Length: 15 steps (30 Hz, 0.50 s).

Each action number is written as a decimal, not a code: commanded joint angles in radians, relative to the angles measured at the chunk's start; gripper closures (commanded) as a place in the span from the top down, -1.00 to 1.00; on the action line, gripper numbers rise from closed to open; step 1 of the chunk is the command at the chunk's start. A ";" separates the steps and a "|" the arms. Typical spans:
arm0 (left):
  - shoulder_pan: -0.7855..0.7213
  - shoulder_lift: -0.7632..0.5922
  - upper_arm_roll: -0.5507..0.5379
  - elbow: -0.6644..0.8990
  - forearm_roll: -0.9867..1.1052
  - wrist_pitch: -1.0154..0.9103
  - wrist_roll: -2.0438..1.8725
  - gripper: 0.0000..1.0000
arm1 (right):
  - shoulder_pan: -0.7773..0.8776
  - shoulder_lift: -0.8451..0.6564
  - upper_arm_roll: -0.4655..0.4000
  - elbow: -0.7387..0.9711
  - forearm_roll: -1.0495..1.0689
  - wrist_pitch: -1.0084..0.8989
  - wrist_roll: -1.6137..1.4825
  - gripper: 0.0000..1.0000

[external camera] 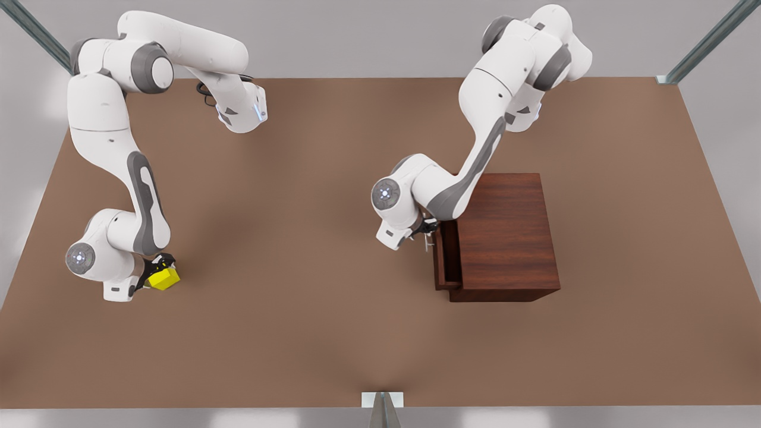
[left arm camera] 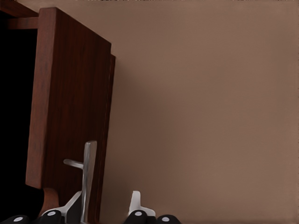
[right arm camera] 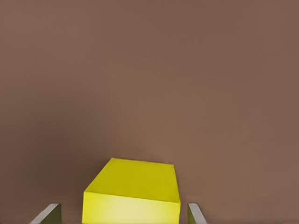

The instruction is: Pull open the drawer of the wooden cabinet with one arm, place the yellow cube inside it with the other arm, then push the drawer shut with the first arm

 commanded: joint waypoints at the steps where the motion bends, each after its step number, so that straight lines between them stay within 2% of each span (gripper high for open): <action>1: -0.003 0.000 0.000 0.007 0.000 0.007 -0.042 0.17 | -0.001 0.003 0.000 0.000 0.004 0.013 0.032 1.00; 12: -0.043 0.037 -0.002 0.073 -0.001 0.007 -0.065 0.17 | -0.028 0.048 0.001 0.006 0.004 0.062 0.083 1.00; 13: -0.047 0.037 -0.002 0.078 -0.001 0.007 -0.067 0.17 | -0.028 0.049 0.001 0.006 0.004 0.064 0.083 0.97; 15: -0.052 0.037 -0.003 0.088 -0.001 0.005 -0.067 0.17 | -0.028 0.051 0.003 0.006 0.005 0.064 0.082 0.70</action>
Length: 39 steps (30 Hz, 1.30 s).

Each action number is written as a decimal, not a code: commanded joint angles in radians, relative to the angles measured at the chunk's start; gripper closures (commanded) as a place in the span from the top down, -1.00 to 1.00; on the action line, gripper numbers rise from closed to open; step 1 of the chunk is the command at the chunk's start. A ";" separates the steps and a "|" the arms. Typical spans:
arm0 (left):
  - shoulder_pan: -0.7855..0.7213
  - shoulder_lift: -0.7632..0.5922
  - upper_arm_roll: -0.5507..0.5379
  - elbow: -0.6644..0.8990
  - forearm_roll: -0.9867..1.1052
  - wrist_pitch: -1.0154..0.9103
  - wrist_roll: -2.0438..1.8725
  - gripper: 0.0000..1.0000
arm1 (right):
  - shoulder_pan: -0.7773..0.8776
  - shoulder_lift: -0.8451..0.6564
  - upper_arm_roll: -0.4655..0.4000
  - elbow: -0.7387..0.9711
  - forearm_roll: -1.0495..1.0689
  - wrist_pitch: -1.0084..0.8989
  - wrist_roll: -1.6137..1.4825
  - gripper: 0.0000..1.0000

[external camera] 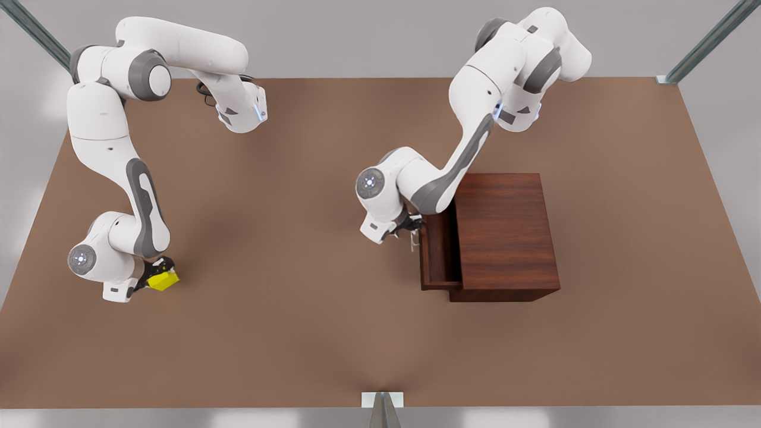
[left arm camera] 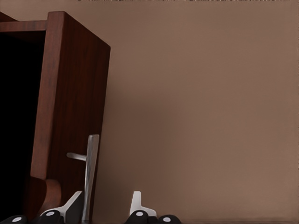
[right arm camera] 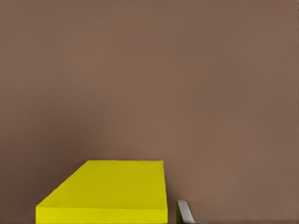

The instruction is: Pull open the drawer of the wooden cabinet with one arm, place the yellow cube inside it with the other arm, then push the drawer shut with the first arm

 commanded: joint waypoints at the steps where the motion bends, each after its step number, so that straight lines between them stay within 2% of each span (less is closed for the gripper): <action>1: -0.006 -0.001 0.000 0.011 -0.009 -0.001 -0.034 0.17 | 0.000 0.000 0.001 0.000 0.001 0.008 0.035 0.55; 3: -0.012 -0.001 -0.005 0.025 -0.014 -0.001 -0.040 0.17 | 0.003 0.001 0.004 0.002 0.002 0.005 0.041 0.33; 5: -0.014 -0.001 -0.009 0.066 -0.041 -0.013 -0.040 0.17 | 0.004 0.000 0.004 0.008 0.001 -0.001 0.044 0.26; 6: -0.011 -0.003 -0.029 0.123 -0.083 -0.076 -0.040 0.30 | 0.009 -0.003 0.006 0.022 0.001 -0.008 0.044 0.25; 8: 0.000 -0.043 -0.034 0.241 -0.195 -0.219 -0.038 0.67 | 0.012 -0.011 0.013 0.064 0.002 -0.055 0.043 0.25; 11: 0.167 -0.142 -0.034 0.247 -0.273 -0.339 0.156 1.00 | 0.017 -0.011 0.048 0.225 0.004 -0.216 0.053 0.25; 13: 0.363 -0.213 -0.032 0.247 -0.293 -0.455 0.447 1.00 | 0.018 -0.031 0.116 0.293 -0.003 -0.323 0.179 0.25; 15: 0.506 -0.233 -0.028 0.247 -0.290 -0.478 0.558 1.00 | 0.026 -0.059 0.157 0.293 -0.007 -0.351 0.279 0.26; 17: 0.626 -0.253 -0.028 0.247 -0.290 -0.472 0.596 1.00 | 0.073 -0.074 0.159 0.293 -0.007 -0.354 0.366 0.26; 18: 0.706 -0.274 -0.022 0.244 -0.292 -0.468 0.738 1.00 | 0.109 -0.082 0.159 0.305 -0.007 -0.391 0.441 0.26; 21: 0.741 -0.329 -0.020 0.197 -0.292 -0.451 0.897 1.00 | 0.217 -0.091 0.159 0.344 -0.007 -0.462 0.661 0.26; 22: 0.709 -0.473 0.010 -0.045 -0.266 -0.302 0.966 1.00 | 0.263 -0.094 0.159 0.350 -0.009 -0.497 0.748 0.26; 23: 0.629 -0.549 0.110 -0.153 -0.267 -0.227 0.976 1.00 | 0.314 -0.092 0.159 0.413 -0.007 -0.563 0.843 0.26; 24: 0.626 -0.538 0.110 -0.152 -0.262 -0.236 0.968 1.00 | 0.366 -0.091 0.159 0.436 -0.009 -0.586 0.954 0.26; 25: 0.623 -0.528 0.110 -0.127 -0.259 -0.236 0.965 0.97 | 0.409 -0.086 0.159 0.449 -0.009 -0.586 1.032 0.26; 26: 0.629 -0.521 0.110 -0.124 -0.261 -0.242 0.959 0.10 | 0.463 -0.074 0.154 0.479 -0.010 -0.591 1.113 0.26; 27: 0.629 -0.509 0.112 -0.119 -0.246 -0.254 0.936 -0.57 | 0.520 -0.059 0.144 0.509 -0.010 -0.592 1.198 0.26; 28: 0.628 -0.497 0.112 -0.109 -0.244 -0.254 0.904 -0.57 | 0.552 -0.043 0.144 0.541 -0.009 -0.594 1.253 0.26; 30: 0.632 -0.489 0.110 -0.109 -0.279 -0.251 0.459 -0.57 | 0.673 0.019 0.139 0.673 -0.009 -0.600 1.446 0.25; 34: 0.624 -0.488 0.112 -0.107 -0.293 -0.242 -0.228 -0.57 | 0.822 0.122 0.154 0.848 -0.003 -0.589 1.592 0.23; 36: 0.628 -0.485 0.112 -0.107 -0.290 -0.241 -0.469 -0.57 | 0.860 0.136 0.157 0.865 -0.001 -0.532 1.649 0.23; 39: 0.621 -0.477 0.109 -0.107 -0.290 -0.241 -0.610 -0.57 | 0.909 0.159 0.159 0.873 0.025 -0.390 1.681 0.23</action>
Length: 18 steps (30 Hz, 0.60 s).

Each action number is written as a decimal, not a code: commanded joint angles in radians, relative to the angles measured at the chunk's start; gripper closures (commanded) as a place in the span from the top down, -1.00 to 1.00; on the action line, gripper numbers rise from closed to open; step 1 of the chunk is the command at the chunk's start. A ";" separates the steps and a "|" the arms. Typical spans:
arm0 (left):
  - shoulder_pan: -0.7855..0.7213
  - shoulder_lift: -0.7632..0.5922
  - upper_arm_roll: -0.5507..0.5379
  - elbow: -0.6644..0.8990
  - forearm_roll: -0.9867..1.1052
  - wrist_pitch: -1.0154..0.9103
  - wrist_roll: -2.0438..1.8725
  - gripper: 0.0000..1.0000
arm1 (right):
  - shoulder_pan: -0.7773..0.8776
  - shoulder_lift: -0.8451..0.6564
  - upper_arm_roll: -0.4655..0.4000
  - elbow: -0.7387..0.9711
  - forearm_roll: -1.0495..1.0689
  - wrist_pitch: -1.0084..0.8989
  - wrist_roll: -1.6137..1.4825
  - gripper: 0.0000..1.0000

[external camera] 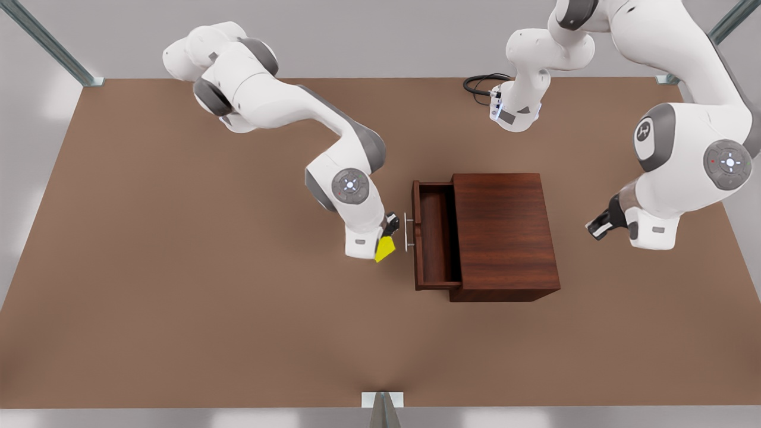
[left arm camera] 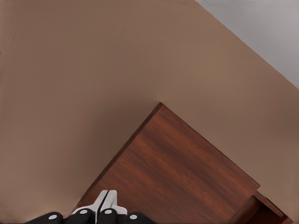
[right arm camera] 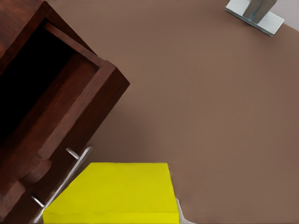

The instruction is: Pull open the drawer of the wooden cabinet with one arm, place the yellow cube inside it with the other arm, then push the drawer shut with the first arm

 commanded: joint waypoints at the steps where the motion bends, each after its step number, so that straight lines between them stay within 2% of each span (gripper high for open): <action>1: -0.017 0.000 -0.001 0.001 -0.003 0.011 -0.799 -0.57 | 0.037 0.005 -0.003 0.004 0.012 0.124 0.702 0.22; 4: -0.029 0.005 -0.001 0.001 -0.005 0.011 -0.866 -0.57 | 0.077 0.017 0.000 0.044 0.029 0.186 0.774 0.21; 7: -0.044 0.013 -0.001 0.001 -0.002 0.008 -0.874 -0.57 | 0.088 0.017 0.002 0.047 0.033 0.322 1.021 0.21; 10: -0.044 0.023 -0.001 0.001 0.000 0.009 -0.897 -0.57 | 0.109 0.027 0.002 0.047 0.033 0.376 1.132 0.21; 18: -0.040 0.040 0.000 -0.001 0.000 0.009 -0.895 -0.57 | 0.151 0.076 0.000 0.039 0.056 0.330 1.265 0.21</action>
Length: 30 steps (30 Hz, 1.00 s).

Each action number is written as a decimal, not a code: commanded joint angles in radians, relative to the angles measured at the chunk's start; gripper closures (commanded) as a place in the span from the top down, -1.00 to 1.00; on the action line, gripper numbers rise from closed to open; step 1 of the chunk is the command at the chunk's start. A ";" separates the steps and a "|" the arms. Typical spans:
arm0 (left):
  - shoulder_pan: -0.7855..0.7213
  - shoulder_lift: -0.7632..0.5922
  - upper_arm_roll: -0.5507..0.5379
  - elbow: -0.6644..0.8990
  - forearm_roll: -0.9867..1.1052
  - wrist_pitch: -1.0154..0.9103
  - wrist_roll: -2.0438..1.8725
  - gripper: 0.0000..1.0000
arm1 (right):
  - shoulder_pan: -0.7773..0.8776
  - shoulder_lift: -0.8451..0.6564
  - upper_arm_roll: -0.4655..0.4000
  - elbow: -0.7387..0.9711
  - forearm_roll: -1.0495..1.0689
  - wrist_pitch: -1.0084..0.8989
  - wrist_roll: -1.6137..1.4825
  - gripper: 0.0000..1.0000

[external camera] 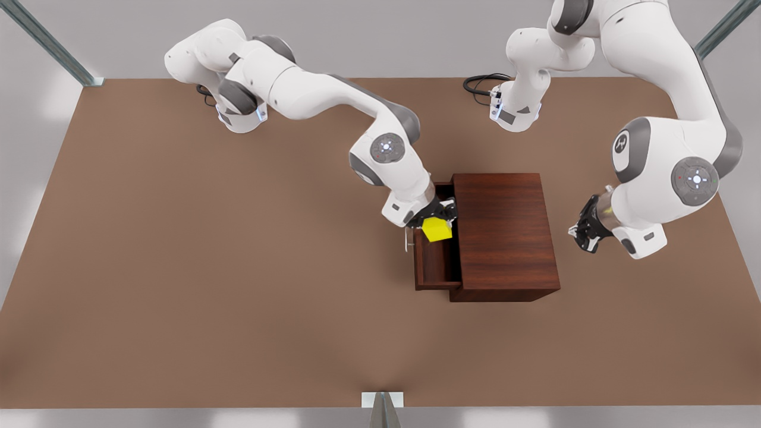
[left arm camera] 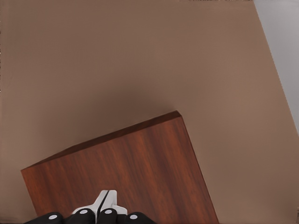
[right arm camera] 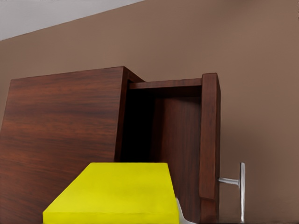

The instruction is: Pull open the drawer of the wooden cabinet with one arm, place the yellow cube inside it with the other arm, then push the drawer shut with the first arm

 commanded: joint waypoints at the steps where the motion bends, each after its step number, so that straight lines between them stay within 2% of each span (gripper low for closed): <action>1: 0.000 0.001 0.000 0.001 0.000 0.001 -0.334 -0.57 | 0.002 0.013 -0.001 0.000 0.020 0.007 0.579 0.21; 4: 0.000 0.008 0.000 0.001 0.000 0.001 -0.334 -0.57 | 0.015 0.037 -0.004 0.000 0.025 0.013 0.577 0.22; 5: 0.000 0.008 0.000 0.001 0.002 0.001 -0.334 -0.57 | 0.019 0.047 -0.007 0.000 0.025 0.016 0.577 0.29; 7: 0.000 0.009 0.000 -0.001 0.000 0.001 -0.336 -0.57 | 0.024 0.047 -0.011 0.000 0.023 0.013 0.570 1.00; 12: -0.006 0.009 -0.001 0.001 -0.003 0.001 -0.360 -0.57 | 0.007 0.018 -0.010 0.003 0.022 -0.072 0.511 1.00; 13: -0.029 0.011 -0.015 0.001 -0.006 0.002 -0.397 -0.57 | -0.002 -0.033 -0.037 0.002 -0.004 -0.146 0.439 1.00; 16: -0.161 0.014 -0.018 0.007 -0.144 0.023 -0.540 -0.57 | -0.195 -0.196 -0.044 -0.021 -0.046 -0.384 0.084 1.00; 17: -0.224 0.023 -0.018 0.006 -0.158 0.082 -0.616 -0.57 | -0.247 -0.278 -0.044 -0.056 -0.102 -0.519 0.008 1.00; 19: -0.356 0.077 -0.018 0.007 -0.173 0.232 -0.849 -0.57 | -0.386 -0.420 -0.030 -0.138 -0.101 -0.649 -0.189 1.00; 22: -0.500 0.187 -0.017 0.007 -0.192 0.416 -0.903 -0.57 | -0.659 -0.636 -0.036 -0.381 -0.095 -0.682 -0.614 1.00; 24: -0.545 0.244 -0.015 0.007 -0.185 0.519 -0.923 -0.57 | -0.740 -0.657 -0.047 -0.441 -0.064 -0.669 -0.760 1.00; 26: -0.569 0.293 -0.015 0.007 -0.181 0.579 -0.943 -0.57 | -0.745 -0.679 -0.056 -0.443 -0.064 -0.680 -0.769 1.00; 28: -0.595 0.339 -0.015 -0.007 -0.113 0.654 -0.960 -0.57 | -0.676 -0.776 -0.180 -0.576 -0.018 -0.617 -0.837 1.00; 30: -0.595 0.351 -0.015 -0.030 -0.061 0.654 -0.962 -0.57 | -0.668 -0.756 -0.168 -0.596 -0.017 -0.580 -0.840 1.00</action>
